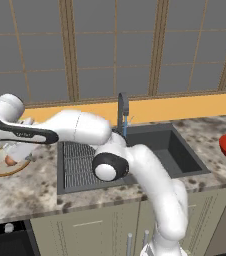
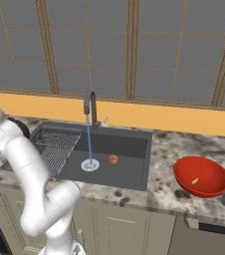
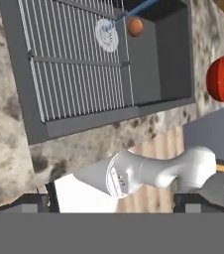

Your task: Pick the onions from the sink and place them in one bowl. Place the lemon wedge in the other bowl. Then turn off the sink faucet.

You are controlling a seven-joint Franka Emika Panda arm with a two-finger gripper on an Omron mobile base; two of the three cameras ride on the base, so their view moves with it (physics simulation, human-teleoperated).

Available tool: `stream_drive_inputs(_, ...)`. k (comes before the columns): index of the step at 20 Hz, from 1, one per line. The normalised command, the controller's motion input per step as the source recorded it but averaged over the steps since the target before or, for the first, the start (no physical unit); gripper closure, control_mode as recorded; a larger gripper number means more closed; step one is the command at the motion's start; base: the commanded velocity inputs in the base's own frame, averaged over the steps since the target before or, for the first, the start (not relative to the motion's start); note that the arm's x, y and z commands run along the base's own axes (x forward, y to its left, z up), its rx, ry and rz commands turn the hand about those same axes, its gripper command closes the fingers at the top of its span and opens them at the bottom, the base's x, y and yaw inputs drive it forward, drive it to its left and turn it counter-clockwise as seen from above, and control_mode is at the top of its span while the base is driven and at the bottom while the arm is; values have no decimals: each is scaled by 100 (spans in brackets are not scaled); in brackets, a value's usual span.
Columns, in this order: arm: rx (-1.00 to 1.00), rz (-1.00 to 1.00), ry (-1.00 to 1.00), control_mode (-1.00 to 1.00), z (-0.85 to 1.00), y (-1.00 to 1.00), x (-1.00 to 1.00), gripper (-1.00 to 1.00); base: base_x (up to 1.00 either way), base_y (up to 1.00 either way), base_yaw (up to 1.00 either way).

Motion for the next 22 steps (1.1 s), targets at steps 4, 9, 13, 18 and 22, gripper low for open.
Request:
stream_drive_inputs(4,10,0,0,-100,0,-100,-84,-100,0,0,0)
stream_drive_inputs(9,12,2,0,-100,-3,-100,-44,-100,0,0,0)
stream_drive_inputs(13,26,16,-15,-100,0,-100,-7,-100,0,0,0)
stream_drive_inputs(18,31,30,-22,-100,2,-100,0,-100,0,0,0)
stream_drive_inputs(22,26,26,-2,-100,11,-100,0,-100,0,0,0)
